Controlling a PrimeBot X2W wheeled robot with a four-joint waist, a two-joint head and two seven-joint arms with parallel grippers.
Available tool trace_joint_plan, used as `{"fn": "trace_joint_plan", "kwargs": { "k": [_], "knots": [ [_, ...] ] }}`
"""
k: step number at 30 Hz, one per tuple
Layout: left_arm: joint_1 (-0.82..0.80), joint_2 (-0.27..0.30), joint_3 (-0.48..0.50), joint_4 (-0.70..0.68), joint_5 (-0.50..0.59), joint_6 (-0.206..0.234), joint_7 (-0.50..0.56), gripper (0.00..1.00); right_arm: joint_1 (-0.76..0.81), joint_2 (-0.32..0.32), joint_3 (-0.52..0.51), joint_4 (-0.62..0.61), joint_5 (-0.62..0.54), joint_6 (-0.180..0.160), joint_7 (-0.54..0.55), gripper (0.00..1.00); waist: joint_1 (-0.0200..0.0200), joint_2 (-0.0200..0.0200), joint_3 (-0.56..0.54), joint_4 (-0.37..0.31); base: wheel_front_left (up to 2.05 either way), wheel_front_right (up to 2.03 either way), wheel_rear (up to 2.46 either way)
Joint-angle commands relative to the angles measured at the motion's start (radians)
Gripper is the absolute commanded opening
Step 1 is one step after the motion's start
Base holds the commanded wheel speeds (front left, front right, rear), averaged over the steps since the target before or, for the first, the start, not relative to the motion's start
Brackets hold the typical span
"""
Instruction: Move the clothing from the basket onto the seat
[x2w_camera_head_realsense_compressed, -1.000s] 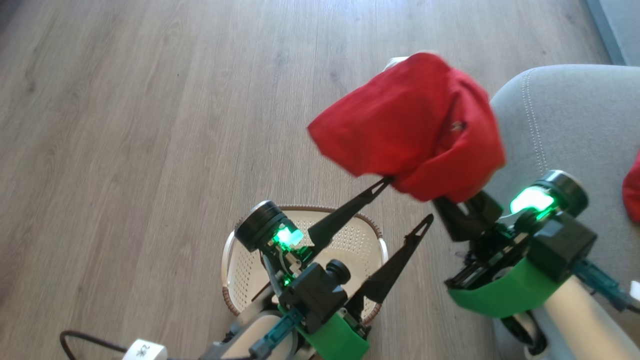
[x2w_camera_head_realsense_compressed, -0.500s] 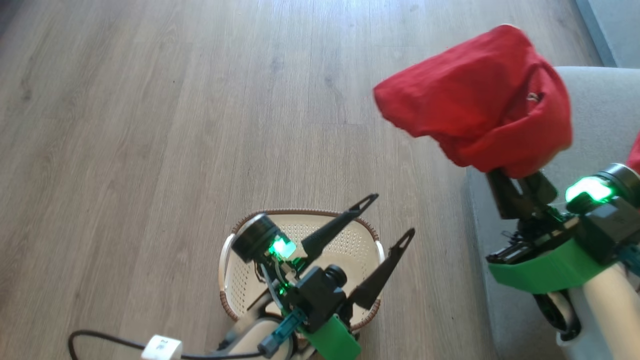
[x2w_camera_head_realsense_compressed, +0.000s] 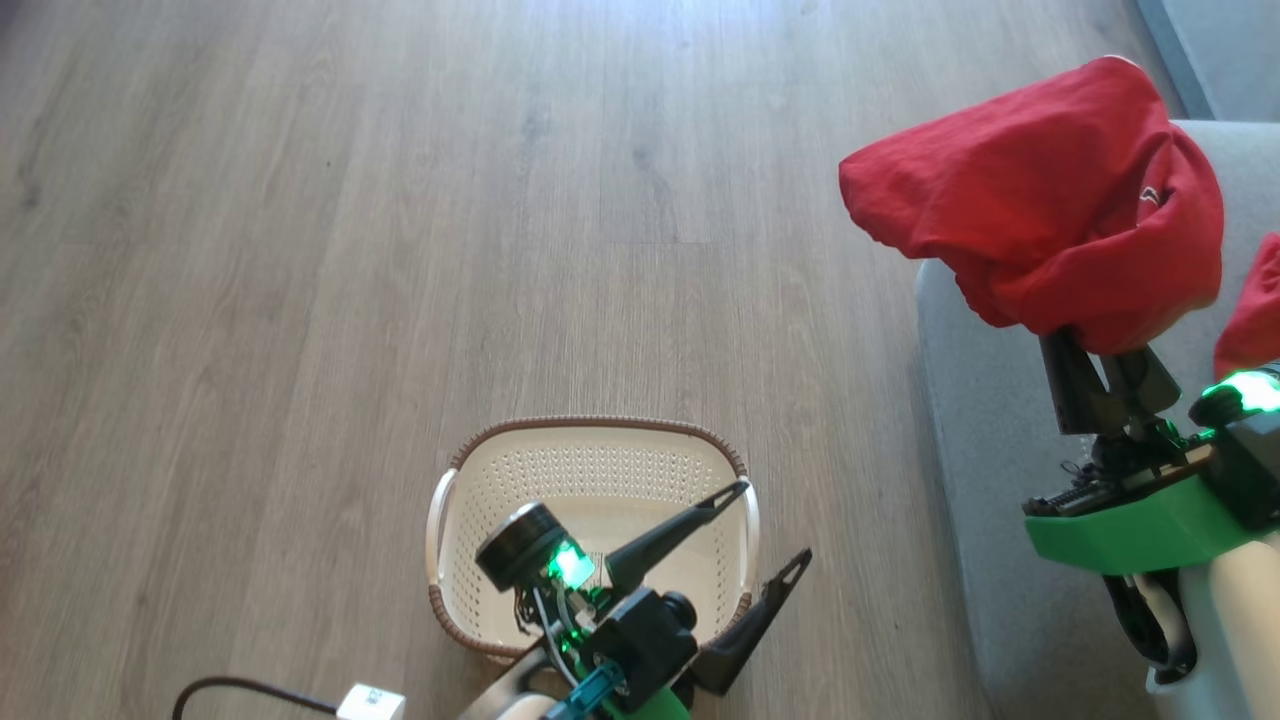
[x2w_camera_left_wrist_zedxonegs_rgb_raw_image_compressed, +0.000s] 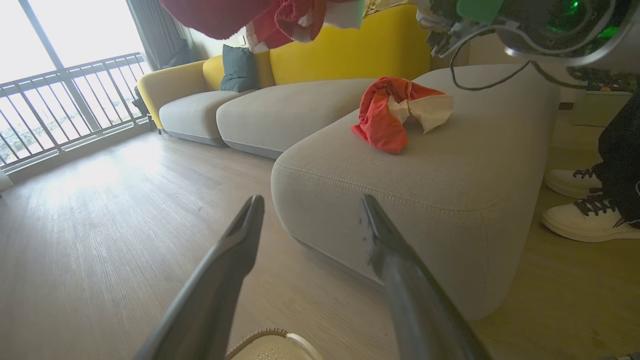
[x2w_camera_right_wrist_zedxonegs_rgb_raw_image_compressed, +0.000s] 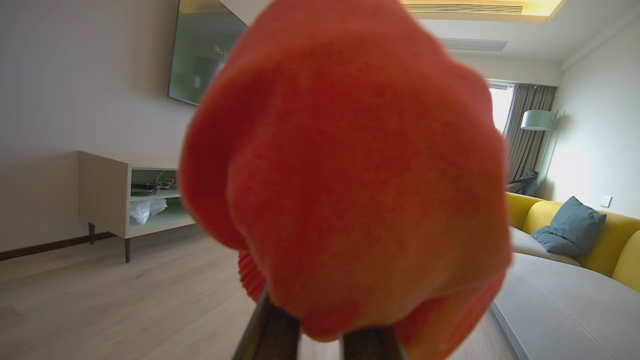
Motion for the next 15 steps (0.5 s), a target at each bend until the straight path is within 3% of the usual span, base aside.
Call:
{"fn": "trace_joint_plan", "kwargs": {
  "k": [1, 15],
  "knots": [
    [-0.016, 0.0, 0.027, -0.018, -0.007, -0.001, 0.002, 1.0, -0.001, -0.007, 0.005, -0.027, -0.011, 0.0, -0.006, 0.0, 0.0, -0.0001, 0.004, -0.007, 0.0, 0.0, 0.0],
    [0.027, -0.023, 0.064, 0.058, -0.035, -0.021, 0.002, 1.0, 0.008, -0.001, -0.011, 0.004, -0.014, 0.0, -0.006, 0.0, 0.0, -0.0001, 0.005, -0.053, 0.0, 0.0, 0.0]
  ]
}}
